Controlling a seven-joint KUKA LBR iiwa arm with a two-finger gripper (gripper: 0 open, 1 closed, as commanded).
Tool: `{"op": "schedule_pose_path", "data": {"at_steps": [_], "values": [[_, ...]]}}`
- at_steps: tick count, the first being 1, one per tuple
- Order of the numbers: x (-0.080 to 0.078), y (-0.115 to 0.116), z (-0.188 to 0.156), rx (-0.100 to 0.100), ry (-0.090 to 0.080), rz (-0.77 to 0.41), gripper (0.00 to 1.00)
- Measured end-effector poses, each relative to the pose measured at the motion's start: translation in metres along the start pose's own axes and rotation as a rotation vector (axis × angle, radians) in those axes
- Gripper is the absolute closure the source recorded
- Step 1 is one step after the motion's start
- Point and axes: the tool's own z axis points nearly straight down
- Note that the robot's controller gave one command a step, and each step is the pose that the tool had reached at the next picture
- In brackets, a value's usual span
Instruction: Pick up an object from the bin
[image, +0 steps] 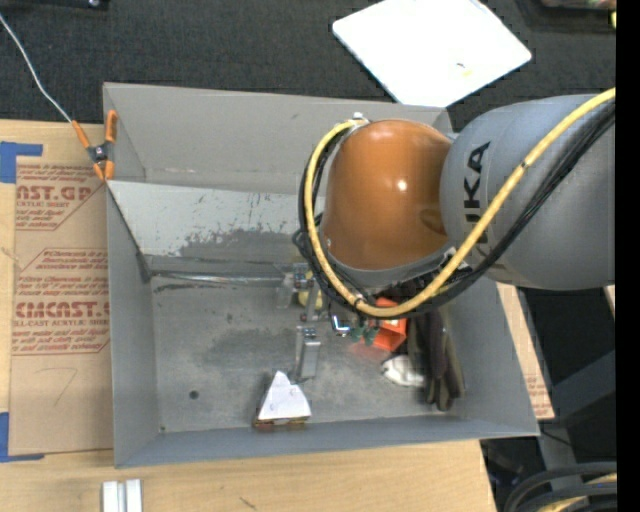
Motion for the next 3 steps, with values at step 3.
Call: {"op": "schedule_pose_path", "data": {"at_steps": [3], "values": [[-0.0015,-0.0009,-0.0046,-0.001,-0.008,0.002,0.00]]}}
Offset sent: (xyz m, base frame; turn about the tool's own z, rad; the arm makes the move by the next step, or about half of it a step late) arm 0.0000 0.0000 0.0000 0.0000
